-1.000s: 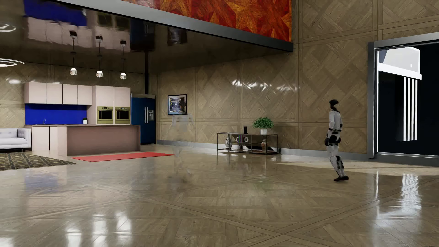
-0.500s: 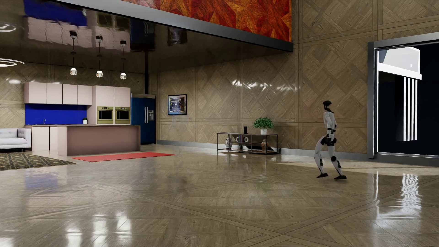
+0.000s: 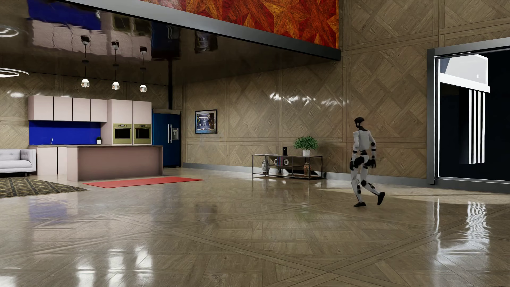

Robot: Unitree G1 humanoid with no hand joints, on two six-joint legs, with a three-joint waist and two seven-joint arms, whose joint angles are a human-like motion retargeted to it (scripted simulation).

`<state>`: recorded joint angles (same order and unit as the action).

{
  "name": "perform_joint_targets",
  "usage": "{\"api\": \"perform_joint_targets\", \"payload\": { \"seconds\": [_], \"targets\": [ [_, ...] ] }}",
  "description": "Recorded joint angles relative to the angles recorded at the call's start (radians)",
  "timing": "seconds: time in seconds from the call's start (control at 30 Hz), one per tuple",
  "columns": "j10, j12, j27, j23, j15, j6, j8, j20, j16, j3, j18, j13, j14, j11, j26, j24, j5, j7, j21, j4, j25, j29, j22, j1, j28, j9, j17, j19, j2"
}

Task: Go forward

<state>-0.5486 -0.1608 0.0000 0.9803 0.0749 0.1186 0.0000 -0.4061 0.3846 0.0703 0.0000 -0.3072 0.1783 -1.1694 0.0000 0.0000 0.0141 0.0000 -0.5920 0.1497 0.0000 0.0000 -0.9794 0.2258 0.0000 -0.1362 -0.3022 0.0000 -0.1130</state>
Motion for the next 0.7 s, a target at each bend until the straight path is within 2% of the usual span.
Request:
{"api": "perform_joint_targets", "payload": {
  "seconds": [0.07,0.1,0.17,0.23,0.27,0.33,0.37,0.4,0.47,0.5,0.57,0.6,0.7],
  "targets": [
    [0.035,0.058,0.0,0.056,-0.137,0.003,0.0,0.125,0.031,-0.053,0.0,-0.012,0.044,-0.206,0.0,0.0,0.027,0.0,-0.02,0.031,0.0,0.0,0.088,-0.098,0.0,-0.009,0.016,0.0,-0.184],
    [0.046,0.083,0.0,0.076,-0.146,-0.006,0.0,0.159,0.041,-0.081,0.0,-0.019,0.068,-0.207,0.0,0.0,0.036,0.0,-0.027,0.037,0.0,0.0,0.125,-0.145,0.0,-0.009,0.019,0.0,-0.264],
    [0.075,0.129,0.0,0.103,-0.08,-0.031,0.0,0.207,0.049,-0.131,0.0,-0.029,0.117,0.002,0.0,0.0,0.042,0.0,-0.02,0.04,0.0,0.0,0.185,-0.246,0.0,-0.012,0.019,0.0,-0.366],
    [0.112,0.164,0.0,0.105,-0.04,-0.055,0.0,0.226,0.047,-0.171,0.0,-0.034,0.167,0.391,0.0,0.0,0.032,0.0,-0.002,0.035,0.0,0.0,0.227,-0.353,0.0,-0.012,0.017,0.0,-0.376],
    [0.123,0.175,0.0,0.101,-0.076,-0.061,0.0,0.23,0.043,-0.189,0.0,-0.032,0.195,0.578,0.0,0.0,0.021,0.0,0.006,0.033,0.0,0.0,0.241,-0.403,0.0,-0.01,0.016,0.0,-0.352],
    [0.114,0.177,0.0,0.095,-0.228,-0.068,0.0,0.221,0.032,-0.233,0.0,-0.015,0.231,0.808,0.0,0.0,-0.012,0.0,0.021,0.026,0.0,0.0,0.257,-0.472,0.0,-0.003,0.015,0.0,-0.286],
    [0.097,0.17,0.0,0.095,-0.262,-0.075,0.0,0.209,0.024,-0.252,0.0,-0.003,0.221,0.817,0.0,0.0,-0.022,0.0,0.031,0.013,0.0,0.0,0.255,-0.493,0.0,0.002,0.015,0.0,-0.264],
    [0.077,0.157,0.0,0.099,-0.207,-0.089,0.0,0.194,0.012,-0.254,0.0,0.014,0.184,0.807,0.0,0.0,-0.014,0.0,0.037,-0.005,0.0,0.0,0.24,-0.507,0.0,0.008,0.014,0.0,-0.258],
    [0.009,0.107,0.0,0.118,-0.025,-0.14,0.0,0.169,-0.024,-0.2,0.0,0.059,0.021,0.75,0.0,0.0,0.055,0.0,0.021,-0.045,0.0,0.0,0.167,-0.513,0.0,0.023,0.004,0.0,-0.26],
    [-0.062,0.07,0.0,0.127,-0.009,-0.161,0.0,0.149,-0.04,-0.162,0.0,0.086,-0.105,0.722,0.0,0.0,0.086,0.0,-0.002,-0.061,0.0,0.0,0.113,-0.498,0.0,0.031,-0.006,0.0,-0.239],
    [-0.289,-0.001,0.0,0.101,-0.081,-0.181,0.0,0.076,-0.053,-0.094,0.0,0.142,-0.332,0.715,0.0,0.0,0.11,0.0,-0.017,-0.091,0.0,0.0,-0.012,-0.407,0.0,0.037,-0.03,0.0,-0.144],
    [-0.418,-0.033,0.0,0.06,-0.128,-0.19,0.0,0.04,-0.056,-0.067,0.0,0.167,-0.338,0.727,0.0,0.0,0.119,0.0,0.008,-0.109,0.0,0.0,-0.07,-0.334,0.0,0.036,-0.047,0.0,-0.09],
    [-0.682,-0.142,0.0,-0.102,-0.248,-0.201,0.0,-0.015,-0.061,0.0,0.0,0.229,-0.073,0.759,0.0,0.0,0.128,0.0,0.165,-0.132,0.0,0.0,-0.172,-0.086,0.0,0.035,-0.093,0.0,0.056]
  ]
}}
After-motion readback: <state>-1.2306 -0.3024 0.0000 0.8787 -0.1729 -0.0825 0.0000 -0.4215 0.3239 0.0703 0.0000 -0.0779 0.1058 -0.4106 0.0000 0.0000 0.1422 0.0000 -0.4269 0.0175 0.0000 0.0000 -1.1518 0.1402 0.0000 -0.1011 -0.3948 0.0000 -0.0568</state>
